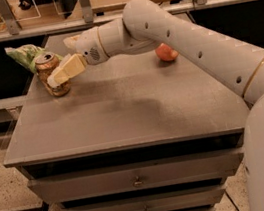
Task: Move orange can near green jalapeno chip bag
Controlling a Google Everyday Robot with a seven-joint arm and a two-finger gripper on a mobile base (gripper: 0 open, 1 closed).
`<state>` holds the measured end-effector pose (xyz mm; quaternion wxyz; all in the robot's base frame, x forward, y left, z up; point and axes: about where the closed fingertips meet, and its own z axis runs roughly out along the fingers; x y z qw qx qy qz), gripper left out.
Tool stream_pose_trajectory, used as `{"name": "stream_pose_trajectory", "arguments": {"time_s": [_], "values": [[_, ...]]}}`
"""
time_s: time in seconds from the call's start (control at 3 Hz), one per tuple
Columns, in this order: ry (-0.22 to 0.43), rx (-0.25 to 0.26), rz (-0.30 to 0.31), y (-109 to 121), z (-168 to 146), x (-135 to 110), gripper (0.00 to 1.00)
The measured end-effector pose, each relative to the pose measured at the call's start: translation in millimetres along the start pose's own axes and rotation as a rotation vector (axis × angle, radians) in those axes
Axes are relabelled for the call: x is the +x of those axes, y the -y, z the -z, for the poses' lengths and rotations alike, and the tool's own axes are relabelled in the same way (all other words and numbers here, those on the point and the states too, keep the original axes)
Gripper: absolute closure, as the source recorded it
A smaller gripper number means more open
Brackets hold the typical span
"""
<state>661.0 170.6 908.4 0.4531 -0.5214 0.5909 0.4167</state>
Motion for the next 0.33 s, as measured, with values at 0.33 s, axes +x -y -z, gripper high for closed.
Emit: {"name": "stream_pose_trajectory", "arguments": {"time_s": [0.33], "values": [[0.000,0.000,0.000,0.0,-0.1,0.0,0.00]]}}
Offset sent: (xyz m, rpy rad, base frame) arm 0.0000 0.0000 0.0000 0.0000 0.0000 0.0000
